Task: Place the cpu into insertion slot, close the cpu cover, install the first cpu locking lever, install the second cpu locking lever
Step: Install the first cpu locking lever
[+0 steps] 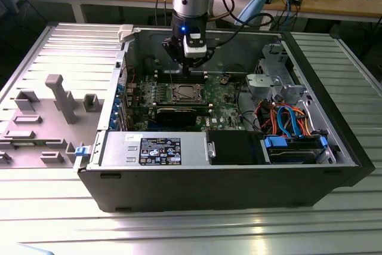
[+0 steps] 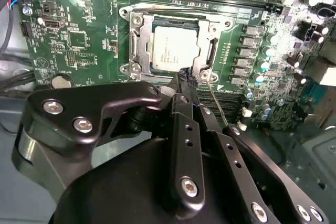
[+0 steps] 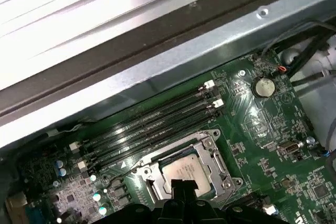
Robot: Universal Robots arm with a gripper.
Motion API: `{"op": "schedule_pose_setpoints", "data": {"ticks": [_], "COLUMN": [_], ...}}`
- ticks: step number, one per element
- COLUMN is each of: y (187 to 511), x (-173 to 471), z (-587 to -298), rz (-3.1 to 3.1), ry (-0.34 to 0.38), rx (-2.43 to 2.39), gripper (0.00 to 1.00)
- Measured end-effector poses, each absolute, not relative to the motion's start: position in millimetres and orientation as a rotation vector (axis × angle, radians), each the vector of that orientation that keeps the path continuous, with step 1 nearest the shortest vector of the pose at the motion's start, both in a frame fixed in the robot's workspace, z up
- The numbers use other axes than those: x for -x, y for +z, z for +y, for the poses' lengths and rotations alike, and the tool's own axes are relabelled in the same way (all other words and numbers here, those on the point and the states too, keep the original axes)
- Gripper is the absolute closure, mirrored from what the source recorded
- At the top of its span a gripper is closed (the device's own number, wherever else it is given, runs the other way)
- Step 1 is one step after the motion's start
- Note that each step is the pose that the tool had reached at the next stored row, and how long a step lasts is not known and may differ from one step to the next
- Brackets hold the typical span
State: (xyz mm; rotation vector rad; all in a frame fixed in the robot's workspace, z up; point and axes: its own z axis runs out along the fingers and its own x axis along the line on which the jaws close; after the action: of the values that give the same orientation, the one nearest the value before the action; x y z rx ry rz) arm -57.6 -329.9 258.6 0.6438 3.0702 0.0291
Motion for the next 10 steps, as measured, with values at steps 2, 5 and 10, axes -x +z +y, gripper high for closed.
{"op": "schedule_pose_setpoints", "data": {"ticks": [2, 5, 10], "y": [258.5, 258.4, 258.3], "x": [57.6, 57.6, 57.6], "z": [-330.1, -330.1, -330.1], "rz": [3.084, 3.099, 3.117], "ry": [0.029, 0.029, 0.029], "rx": [-0.575, -0.490, -0.365], "gripper": [0.89, 0.89, 0.89]}}
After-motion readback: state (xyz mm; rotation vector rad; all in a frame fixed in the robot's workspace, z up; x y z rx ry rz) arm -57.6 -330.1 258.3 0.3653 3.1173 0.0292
